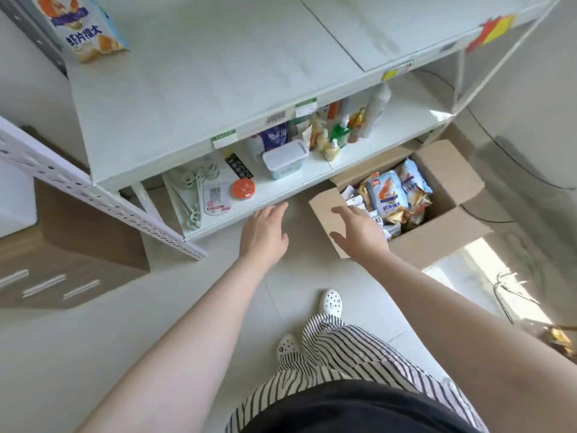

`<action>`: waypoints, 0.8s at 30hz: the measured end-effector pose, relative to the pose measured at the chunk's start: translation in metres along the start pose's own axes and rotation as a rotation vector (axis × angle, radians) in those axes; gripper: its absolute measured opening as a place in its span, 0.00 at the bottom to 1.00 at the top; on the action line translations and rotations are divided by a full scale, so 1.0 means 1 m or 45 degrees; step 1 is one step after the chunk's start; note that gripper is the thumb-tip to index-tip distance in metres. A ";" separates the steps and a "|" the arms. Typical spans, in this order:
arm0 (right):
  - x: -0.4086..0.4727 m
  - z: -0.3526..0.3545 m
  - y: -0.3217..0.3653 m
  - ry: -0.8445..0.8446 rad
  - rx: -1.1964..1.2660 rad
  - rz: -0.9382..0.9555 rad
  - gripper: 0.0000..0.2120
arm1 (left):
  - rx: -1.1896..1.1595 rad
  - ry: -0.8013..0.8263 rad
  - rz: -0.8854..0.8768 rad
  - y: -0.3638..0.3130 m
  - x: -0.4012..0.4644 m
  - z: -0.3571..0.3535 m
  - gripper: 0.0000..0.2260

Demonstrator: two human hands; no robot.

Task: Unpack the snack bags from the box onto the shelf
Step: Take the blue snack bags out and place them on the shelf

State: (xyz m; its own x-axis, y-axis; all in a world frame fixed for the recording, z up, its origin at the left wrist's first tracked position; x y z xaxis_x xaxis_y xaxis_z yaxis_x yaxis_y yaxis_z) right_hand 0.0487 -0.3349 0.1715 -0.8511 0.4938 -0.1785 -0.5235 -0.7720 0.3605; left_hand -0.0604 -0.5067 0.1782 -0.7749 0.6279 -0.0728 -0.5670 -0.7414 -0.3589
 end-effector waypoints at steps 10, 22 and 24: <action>-0.036 0.026 -0.117 -0.023 -0.027 -0.129 0.27 | 0.020 0.159 -0.100 -0.101 0.017 -0.044 0.28; -0.011 0.073 -0.311 0.094 -0.014 -0.158 0.28 | 0.036 0.343 -0.047 -0.267 0.072 -0.150 0.29; 0.002 0.081 -0.333 0.119 -0.015 -0.173 0.28 | 0.009 0.336 0.006 -0.280 0.082 -0.160 0.28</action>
State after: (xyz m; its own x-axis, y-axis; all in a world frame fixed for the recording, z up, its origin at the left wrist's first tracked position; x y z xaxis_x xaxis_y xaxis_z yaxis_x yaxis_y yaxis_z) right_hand 0.2248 -0.0440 0.1251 -0.7721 0.5549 -0.3098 -0.6341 -0.7056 0.3164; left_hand 0.0799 -0.2100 0.1244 -0.6783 0.6639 -0.3151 -0.5664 -0.7455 -0.3513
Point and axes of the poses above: each hand's wrist, its own x-axis towards the middle knuckle, its own z-axis out of the back of the hand, y = z × x, the point moved 1 cm from there along x, towards the middle knuckle, and after that the axes turned 7 degrees about -y, right-handed, at the moved point
